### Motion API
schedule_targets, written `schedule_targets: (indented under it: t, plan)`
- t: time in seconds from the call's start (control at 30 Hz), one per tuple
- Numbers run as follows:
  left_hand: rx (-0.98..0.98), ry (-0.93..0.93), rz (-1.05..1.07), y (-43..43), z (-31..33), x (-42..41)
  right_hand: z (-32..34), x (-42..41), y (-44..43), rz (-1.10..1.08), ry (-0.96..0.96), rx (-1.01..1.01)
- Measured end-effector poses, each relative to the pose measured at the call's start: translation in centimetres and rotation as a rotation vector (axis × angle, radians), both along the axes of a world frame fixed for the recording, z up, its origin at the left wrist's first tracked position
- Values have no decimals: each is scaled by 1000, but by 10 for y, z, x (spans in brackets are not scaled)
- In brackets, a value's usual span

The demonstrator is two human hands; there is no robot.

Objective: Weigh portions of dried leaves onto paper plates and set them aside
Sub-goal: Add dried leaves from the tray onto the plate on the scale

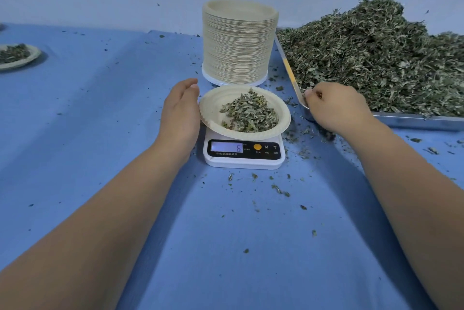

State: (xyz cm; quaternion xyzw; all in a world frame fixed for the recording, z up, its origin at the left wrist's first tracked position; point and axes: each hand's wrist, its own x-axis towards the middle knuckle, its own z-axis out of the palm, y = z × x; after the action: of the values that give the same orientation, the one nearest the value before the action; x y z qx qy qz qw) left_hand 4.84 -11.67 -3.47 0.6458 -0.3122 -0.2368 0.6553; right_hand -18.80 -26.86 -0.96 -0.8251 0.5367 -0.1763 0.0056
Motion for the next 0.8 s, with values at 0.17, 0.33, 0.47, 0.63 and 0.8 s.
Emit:
schedule_targets:
  t: [0.17,0.33,0.47,0.63,0.8]
  plan:
    - [0,-1,12,-1,-1,0,9,1,-18,14,-104,40]
    - [4,-72,-1,-2,-4,2,16,3,-32,22,-156,30]
    - [12,-73,-7,-3,-7,4,19,-1,-36,29,-254,-52]
    - [3,-53,2,-5,-8,5,20,-1,-35,27,-315,-90]
    - [-6,-38,10,-4,-8,3,24,5,-29,58,-362,-153]
